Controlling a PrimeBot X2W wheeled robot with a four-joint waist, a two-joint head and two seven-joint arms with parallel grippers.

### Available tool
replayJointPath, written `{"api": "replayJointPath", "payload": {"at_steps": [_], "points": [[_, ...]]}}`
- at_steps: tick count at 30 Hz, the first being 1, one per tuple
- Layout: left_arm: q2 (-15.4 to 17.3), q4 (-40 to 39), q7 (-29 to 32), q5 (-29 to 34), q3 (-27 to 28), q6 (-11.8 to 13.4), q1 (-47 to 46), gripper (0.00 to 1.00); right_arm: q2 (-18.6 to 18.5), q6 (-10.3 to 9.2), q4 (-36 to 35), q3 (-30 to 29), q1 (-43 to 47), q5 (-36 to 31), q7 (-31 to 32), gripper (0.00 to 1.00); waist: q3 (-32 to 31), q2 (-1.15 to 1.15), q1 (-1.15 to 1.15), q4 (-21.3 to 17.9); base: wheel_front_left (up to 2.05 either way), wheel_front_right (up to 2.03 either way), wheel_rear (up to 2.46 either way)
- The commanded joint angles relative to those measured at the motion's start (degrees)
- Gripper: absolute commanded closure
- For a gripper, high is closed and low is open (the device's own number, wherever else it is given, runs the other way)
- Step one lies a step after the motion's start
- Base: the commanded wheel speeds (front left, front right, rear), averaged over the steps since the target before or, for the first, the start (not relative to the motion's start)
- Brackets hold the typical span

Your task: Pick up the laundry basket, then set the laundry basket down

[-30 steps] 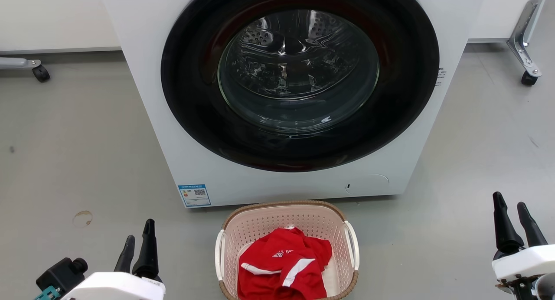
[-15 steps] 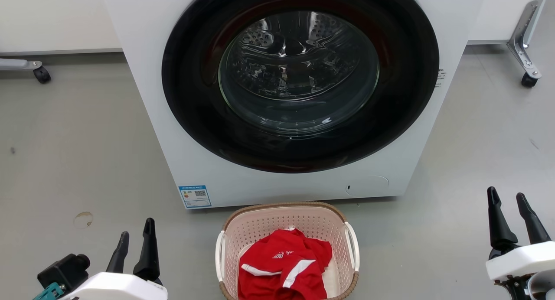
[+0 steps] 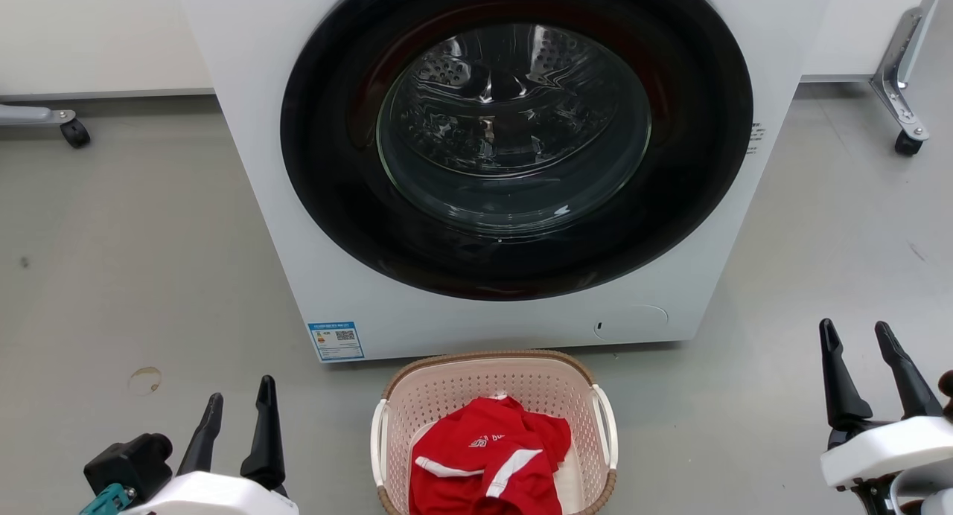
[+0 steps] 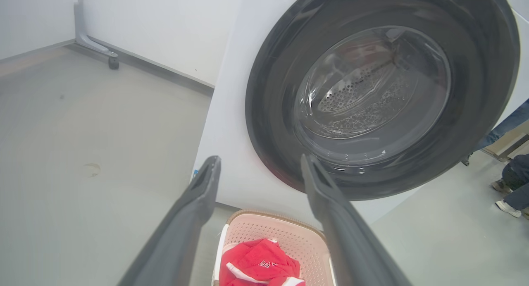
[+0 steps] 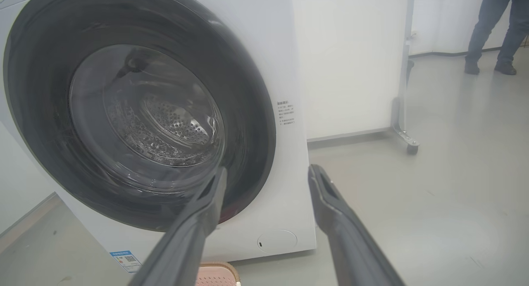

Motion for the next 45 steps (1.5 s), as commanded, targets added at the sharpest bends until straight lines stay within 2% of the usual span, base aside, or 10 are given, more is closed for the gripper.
{"api": "replayJointPath", "payload": {"at_steps": [1,24,45], "points": [[1.2,-2.3,-0.9,2.1,1.0,0.9,-1.3,0.0,-1.7,0.23,-2.1,1.0,-2.3,-2.5,-1.3,0.0,0.0,0.0,0.0,0.0,0.0,0.0,0.0],[4.2,-5.9,-3.8,12.9,-3.1,5.3,-0.6,0.0,-2.5,0.29,-3.4,3.2,-2.6,-16.7,-5.0,0.0,-0.4,0.0,0.0,0.1,0.0,0.0,0.0],[4.5,-5.3,-3.3,12.0,-3.7,5.1,-0.9,0.0,-2.3,0.29,-3.3,3.2,-2.3,-16.1,-5.1,0.0,0.6,0.0,0.0,0.7,0.0,0.0,0.0]]}}
